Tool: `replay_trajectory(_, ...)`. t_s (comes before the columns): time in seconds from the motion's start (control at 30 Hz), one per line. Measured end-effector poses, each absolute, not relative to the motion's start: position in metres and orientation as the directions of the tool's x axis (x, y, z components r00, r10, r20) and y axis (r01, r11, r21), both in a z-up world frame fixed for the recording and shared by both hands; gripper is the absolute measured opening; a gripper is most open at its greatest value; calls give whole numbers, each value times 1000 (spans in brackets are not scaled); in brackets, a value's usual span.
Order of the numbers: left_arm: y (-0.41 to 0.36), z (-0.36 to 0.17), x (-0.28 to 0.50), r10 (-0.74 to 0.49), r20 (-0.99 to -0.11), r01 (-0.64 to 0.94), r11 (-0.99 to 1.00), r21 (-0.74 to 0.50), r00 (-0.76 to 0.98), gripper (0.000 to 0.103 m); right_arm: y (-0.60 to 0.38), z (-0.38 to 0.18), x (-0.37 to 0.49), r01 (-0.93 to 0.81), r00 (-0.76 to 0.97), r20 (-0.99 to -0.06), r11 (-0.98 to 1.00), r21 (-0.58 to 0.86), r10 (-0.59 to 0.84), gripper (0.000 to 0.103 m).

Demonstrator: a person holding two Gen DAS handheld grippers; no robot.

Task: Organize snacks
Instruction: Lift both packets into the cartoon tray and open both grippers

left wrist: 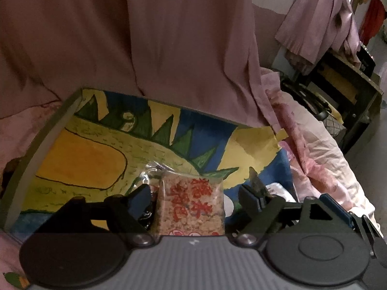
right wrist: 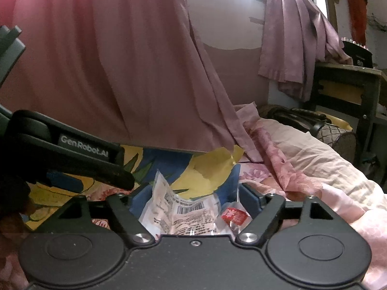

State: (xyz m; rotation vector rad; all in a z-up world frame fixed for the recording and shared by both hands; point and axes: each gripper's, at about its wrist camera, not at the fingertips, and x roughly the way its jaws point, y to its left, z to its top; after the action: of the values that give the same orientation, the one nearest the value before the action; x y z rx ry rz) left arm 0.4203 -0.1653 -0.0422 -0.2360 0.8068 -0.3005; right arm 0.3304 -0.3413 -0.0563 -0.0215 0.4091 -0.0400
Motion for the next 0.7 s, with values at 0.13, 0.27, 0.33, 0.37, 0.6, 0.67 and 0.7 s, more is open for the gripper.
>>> replay_trajectory(0.13, -161, -36, 415, -347, -662, 165, 932, -323, 664, 90, -341, -52, 326, 36, 925, -378, 999, -15, -39, 91)
replay_trajectory(0.27, -156, -28, 409, -339, -653, 157, 934, -322, 677, 94, -338, -43, 318, 39, 938, -345, 999, -10, -41, 95)
replay_trajectory(0.33, -152, -23, 404, -335, -648, 153, 934, -322, 684, 95, -336, -37, 313, 44, 943, -330, 999, -7, -44, 96)
replay_trajectory(0.37, -150, -21, 402, -333, -644, 151, 935, -322, 689, 96, -336, -35, 311, 47, 945, -324, 999, -5, -46, 96)
replay_trajectory(0.6, -134, 2, 375, -325, -603, 135, 931, -340, 729, 102, -334, -14, 282, 98, 955, -283, 995, 14, -90, 101)
replay_trajectory(0.67, -128, 8, 366, -324, -592, 133, 930, -343, 738, 102, -335, -8, 271, 116, 955, -277, 993, 23, -105, 101)
replay_trajectory(0.7, -125, 11, 361, -322, -587, 133, 930, -342, 743, 102, -335, -5, 265, 125, 955, -275, 992, 30, -112, 102)
